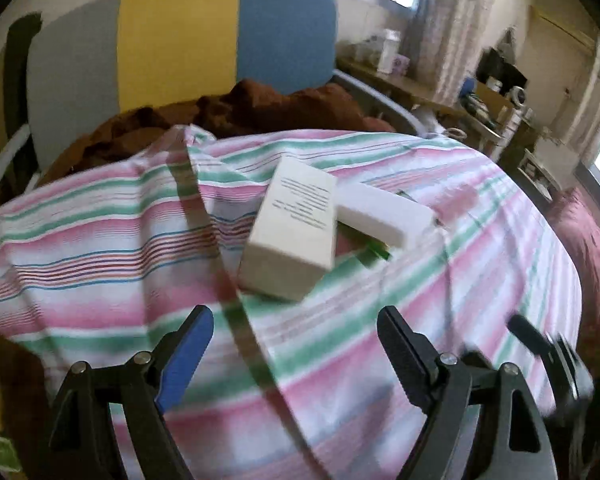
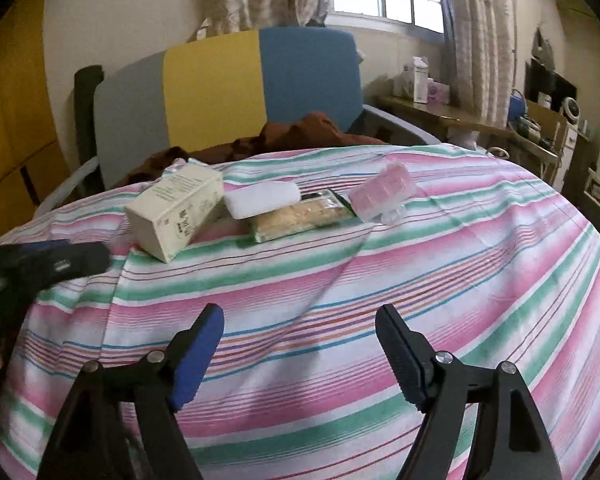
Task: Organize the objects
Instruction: 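Grasp the white box with the left tool while the right tool grasps the white sponge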
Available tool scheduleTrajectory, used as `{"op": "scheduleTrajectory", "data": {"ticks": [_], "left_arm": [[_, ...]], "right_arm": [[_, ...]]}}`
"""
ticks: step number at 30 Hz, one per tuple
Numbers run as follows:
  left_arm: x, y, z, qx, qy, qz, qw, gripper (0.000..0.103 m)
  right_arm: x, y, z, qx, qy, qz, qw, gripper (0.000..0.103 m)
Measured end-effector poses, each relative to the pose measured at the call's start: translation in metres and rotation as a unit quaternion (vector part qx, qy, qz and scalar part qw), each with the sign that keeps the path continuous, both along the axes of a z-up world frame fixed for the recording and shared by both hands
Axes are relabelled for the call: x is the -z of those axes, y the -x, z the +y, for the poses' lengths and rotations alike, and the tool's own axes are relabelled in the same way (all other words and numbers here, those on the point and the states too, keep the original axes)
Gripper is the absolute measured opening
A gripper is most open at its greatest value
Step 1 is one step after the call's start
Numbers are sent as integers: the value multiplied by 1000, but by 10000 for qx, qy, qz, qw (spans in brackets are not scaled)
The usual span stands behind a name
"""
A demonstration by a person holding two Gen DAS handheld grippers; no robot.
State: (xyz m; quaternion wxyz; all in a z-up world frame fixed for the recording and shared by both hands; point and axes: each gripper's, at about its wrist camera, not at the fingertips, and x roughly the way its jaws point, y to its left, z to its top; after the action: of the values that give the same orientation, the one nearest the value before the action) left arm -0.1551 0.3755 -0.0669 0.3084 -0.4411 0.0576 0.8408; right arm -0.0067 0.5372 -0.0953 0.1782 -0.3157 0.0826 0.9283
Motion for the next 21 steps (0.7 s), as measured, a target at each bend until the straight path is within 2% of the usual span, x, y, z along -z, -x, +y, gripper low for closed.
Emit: {"op": "scheduleTrajectory", "data": {"ticks": [3, 7, 12, 16, 19, 21], "left_arm": [[11, 19, 12, -172, 118, -3, 9998, 86], [18, 24, 27, -112, 339, 385, 9986, 86], [19, 27, 33, -187, 300, 752, 9965, 86], [20, 27, 41, -73, 324, 980, 9946, 86], [24, 28, 48, 85, 391, 1022, 9940, 85], [28, 30, 51, 145, 414, 944, 9946, 79]], "right_arm": [[-2, -4, -7, -121, -146, 190, 9996, 79], [0, -3, -12, -122, -269, 160, 9994, 79], [8, 1, -4, -58, -60, 34, 10000, 79], [10, -2, 2, 64, 67, 97, 9999, 79], [11, -3, 6, 136, 175, 126, 9997, 79], [13, -3, 9, 172, 243, 98, 9995, 79]]}}
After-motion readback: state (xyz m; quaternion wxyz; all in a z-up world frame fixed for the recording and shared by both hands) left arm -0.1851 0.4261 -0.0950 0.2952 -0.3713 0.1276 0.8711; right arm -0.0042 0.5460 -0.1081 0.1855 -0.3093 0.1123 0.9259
